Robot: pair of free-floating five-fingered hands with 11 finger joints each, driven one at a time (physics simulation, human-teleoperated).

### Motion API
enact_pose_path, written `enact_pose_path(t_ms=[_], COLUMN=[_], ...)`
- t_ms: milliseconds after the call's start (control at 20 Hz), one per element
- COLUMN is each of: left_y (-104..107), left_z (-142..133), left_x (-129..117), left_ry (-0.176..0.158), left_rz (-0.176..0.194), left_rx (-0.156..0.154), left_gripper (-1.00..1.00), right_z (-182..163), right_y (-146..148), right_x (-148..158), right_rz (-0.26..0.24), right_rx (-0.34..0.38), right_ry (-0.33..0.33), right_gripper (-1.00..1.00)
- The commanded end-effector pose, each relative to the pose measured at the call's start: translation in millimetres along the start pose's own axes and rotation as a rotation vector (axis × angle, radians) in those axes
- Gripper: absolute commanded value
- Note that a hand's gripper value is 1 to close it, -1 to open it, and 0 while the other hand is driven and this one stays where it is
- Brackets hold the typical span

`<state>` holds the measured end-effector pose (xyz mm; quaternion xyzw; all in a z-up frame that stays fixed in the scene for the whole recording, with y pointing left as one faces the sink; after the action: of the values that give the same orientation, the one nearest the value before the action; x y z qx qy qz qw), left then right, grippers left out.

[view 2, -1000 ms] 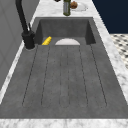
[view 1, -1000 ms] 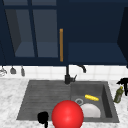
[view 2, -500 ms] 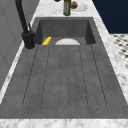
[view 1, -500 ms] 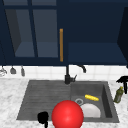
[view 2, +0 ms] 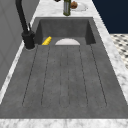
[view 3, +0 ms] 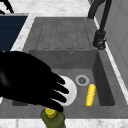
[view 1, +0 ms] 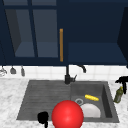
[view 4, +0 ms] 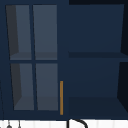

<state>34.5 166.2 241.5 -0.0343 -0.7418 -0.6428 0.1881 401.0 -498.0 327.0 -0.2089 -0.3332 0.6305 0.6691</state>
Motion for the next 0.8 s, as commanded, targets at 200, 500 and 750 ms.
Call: enact_pose_path(t_ms=[200,500,750], left_y=[0,0,0], left_z=[0,0,0], left_x=[0,0,0], left_ry=[0.0,0.0,0.0], left_rz=[0.0,0.0,0.0], left_rx=[0.0,0.0,0.0], left_gripper=[0.0,0.0,0.0], right_z=[-9,-16,-15], right_y=[1,-2,-2], right_x=[4,11,13], right_rz=[0.058,0.083,0.083], right_rx=[0.129,0.172,0.159], right_ry=[0.011,0.027,0.025], right_gripper=[-1.0,-1.0,-1.0])
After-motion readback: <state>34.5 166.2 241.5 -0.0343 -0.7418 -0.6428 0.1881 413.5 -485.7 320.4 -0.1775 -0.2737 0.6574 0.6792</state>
